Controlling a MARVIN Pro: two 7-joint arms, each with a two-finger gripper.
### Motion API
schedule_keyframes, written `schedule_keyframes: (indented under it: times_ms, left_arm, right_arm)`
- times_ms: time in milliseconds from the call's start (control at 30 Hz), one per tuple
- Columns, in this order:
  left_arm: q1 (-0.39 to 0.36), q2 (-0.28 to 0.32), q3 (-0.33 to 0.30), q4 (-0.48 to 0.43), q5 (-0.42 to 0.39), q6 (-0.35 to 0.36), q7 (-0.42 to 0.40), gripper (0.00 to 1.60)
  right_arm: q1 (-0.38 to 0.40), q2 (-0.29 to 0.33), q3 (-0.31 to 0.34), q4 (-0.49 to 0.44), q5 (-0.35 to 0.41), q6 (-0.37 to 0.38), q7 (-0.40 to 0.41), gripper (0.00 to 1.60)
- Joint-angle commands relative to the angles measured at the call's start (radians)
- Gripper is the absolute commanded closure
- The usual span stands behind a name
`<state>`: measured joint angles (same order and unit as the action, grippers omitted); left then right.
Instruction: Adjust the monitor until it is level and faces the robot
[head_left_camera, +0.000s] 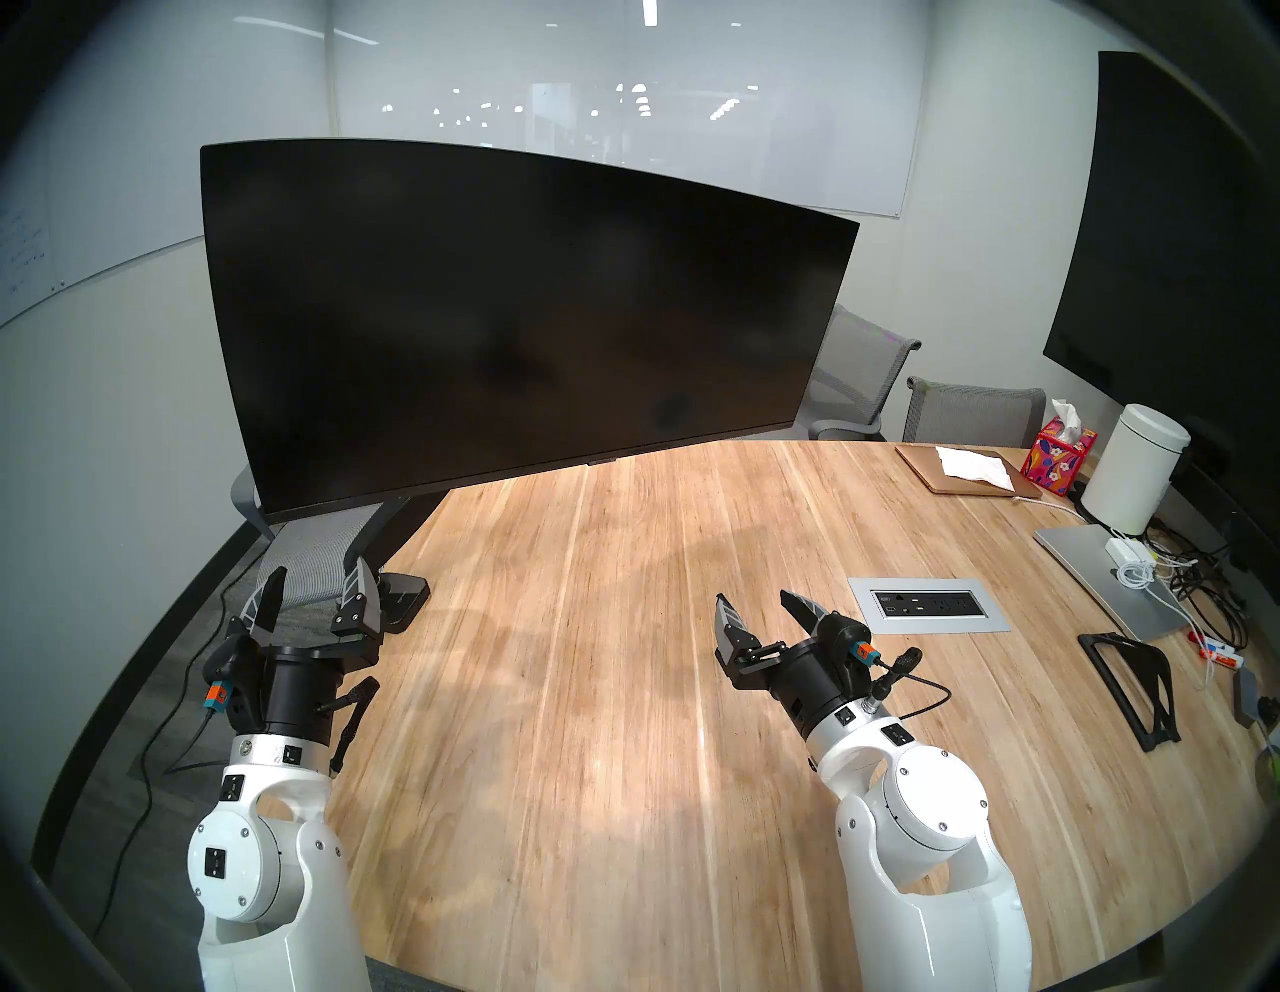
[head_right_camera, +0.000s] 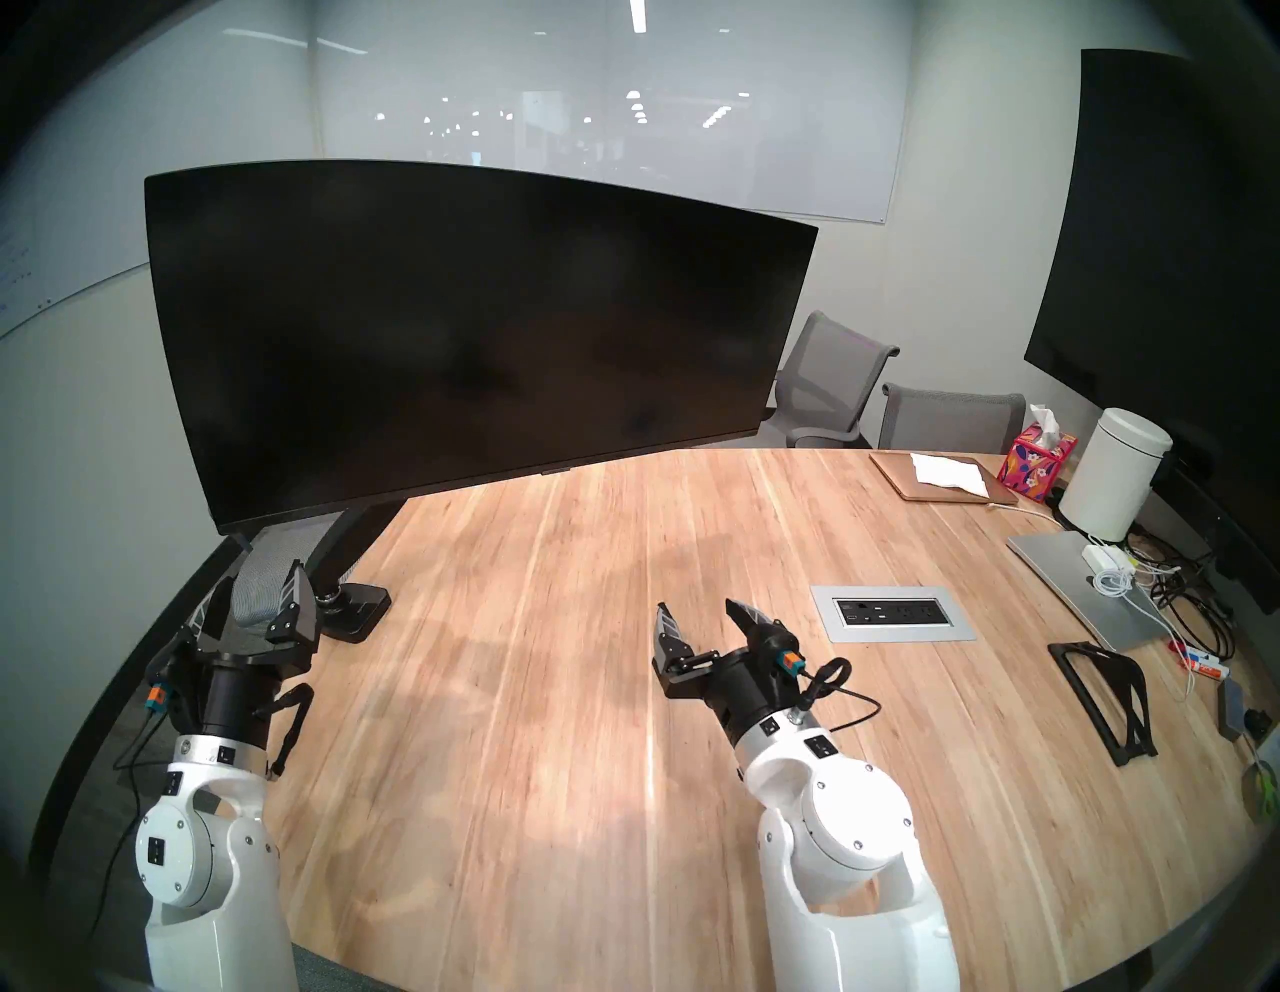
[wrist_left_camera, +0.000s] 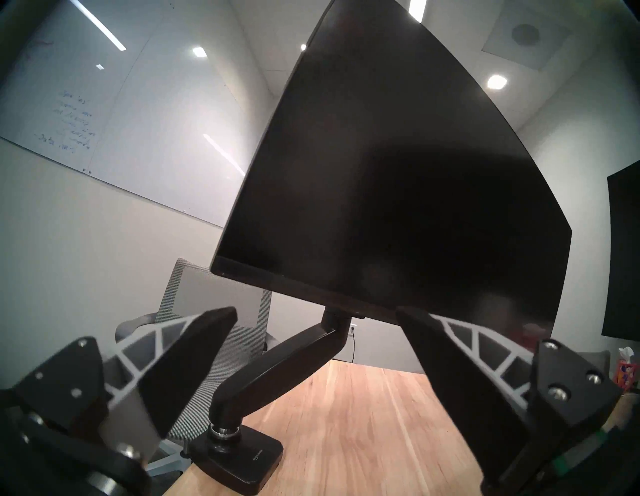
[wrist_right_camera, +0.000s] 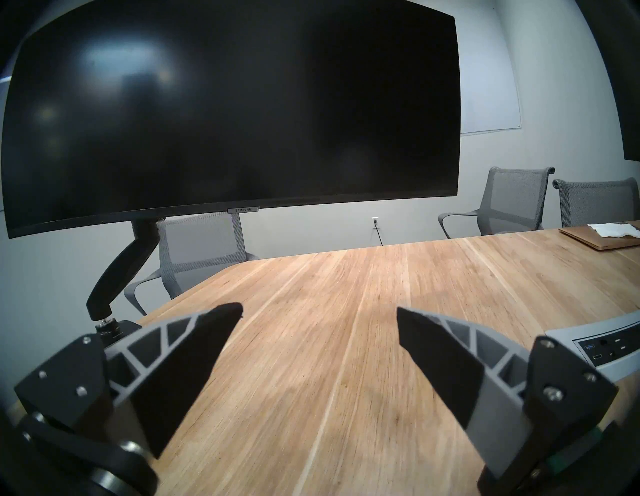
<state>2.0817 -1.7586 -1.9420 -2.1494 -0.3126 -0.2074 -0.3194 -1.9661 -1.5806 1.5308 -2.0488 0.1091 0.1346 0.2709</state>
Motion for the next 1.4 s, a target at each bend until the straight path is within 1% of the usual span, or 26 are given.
schedule_keyframes:
  times_ms: [0,533,567,633,700,733,800,833,867,900,967,1000,1033,1067,1100,1133,1167,1367]
  left_arm:
    - [-0.005,0.003,0.005,-0.034,0.006,0.001,0.001,0.00]
    - [-0.048,0.020,0.004,-0.029,0.004,0.035,0.022,0.00]
    - [-0.051,0.021,0.004,-0.029,-0.001,0.040,0.022,0.04]
    - [-0.054,0.023,0.003,-0.030,-0.006,0.045,0.021,0.03]
    - [-0.057,0.025,0.003,-0.030,-0.011,0.047,0.021,0.09]
    - [-0.059,0.026,0.003,-0.031,-0.012,0.049,0.022,0.16]
    - [-0.064,0.027,0.003,-0.031,-0.014,0.052,0.024,0.37]
    - [-0.067,0.028,0.003,-0.030,-0.015,0.053,0.025,0.56]
    - [-0.069,0.029,0.003,-0.029,-0.016,0.052,0.025,0.83]
    - [-0.071,0.029,0.003,-0.028,-0.017,0.053,0.026,0.91]
    - [-0.076,0.031,0.003,-0.026,-0.018,0.052,0.028,0.99]
    - [-0.076,0.031,0.003,-0.026,-0.018,0.052,0.028,0.99]
    - [-0.079,0.032,0.003,-0.026,-0.018,0.053,0.029,1.04]
    - [-0.086,0.035,0.003,-0.023,-0.020,0.055,0.032,1.14]
    - [-0.090,0.036,0.003,-0.021,-0.019,0.054,0.033,1.44]
    - [-0.090,0.036,0.003,-0.021,-0.019,0.054,0.033,1.44]
    - [-0.098,0.039,0.001,-0.018,-0.020,0.057,0.035,1.60]
    - [-0.128,0.051,0.000,0.001,-0.016,0.069,0.051,1.60]
  right_arm:
    - [0.003,0.000,0.000,-0.020,0.001,-0.003,0.001,0.00]
    - [0.003,0.000,0.000,-0.019,0.001,-0.003,0.001,0.00]
    - [0.003,0.000,0.000,-0.019,0.001,-0.003,0.001,0.00]
    - [0.003,0.000,0.000,-0.019,0.001,-0.003,0.001,0.00]
    - [0.003,0.000,0.000,-0.019,0.001,-0.003,0.001,0.00]
    - [0.003,0.000,0.000,-0.019,0.001,-0.003,0.001,0.00]
    - [0.003,0.000,0.000,-0.019,0.001,-0.003,0.001,0.00]
    - [0.003,0.000,0.000,-0.019,0.001,-0.003,0.001,0.00]
    - [0.003,0.000,0.000,-0.019,0.001,-0.003,0.001,0.00]
    - [0.003,0.000,0.000,-0.019,0.001,-0.003,0.001,0.00]
    - [0.003,0.000,0.000,-0.019,0.001,-0.003,0.001,0.00]
    - [0.003,0.000,0.000,-0.019,0.001,-0.003,0.001,0.00]
    - [0.003,0.000,0.000,-0.019,0.001,-0.003,0.001,0.00]
    - [0.003,0.000,0.000,-0.019,0.001,-0.003,0.001,0.00]
    - [0.003,0.000,0.000,-0.020,0.001,-0.003,0.001,0.00]
    - [0.003,0.000,0.000,-0.020,0.001,-0.003,0.001,0.00]
    - [0.003,0.000,0.000,-0.020,0.001,-0.003,0.001,0.00]
    - [0.003,0.000,0.000,-0.020,0.001,-0.003,0.001,0.00]
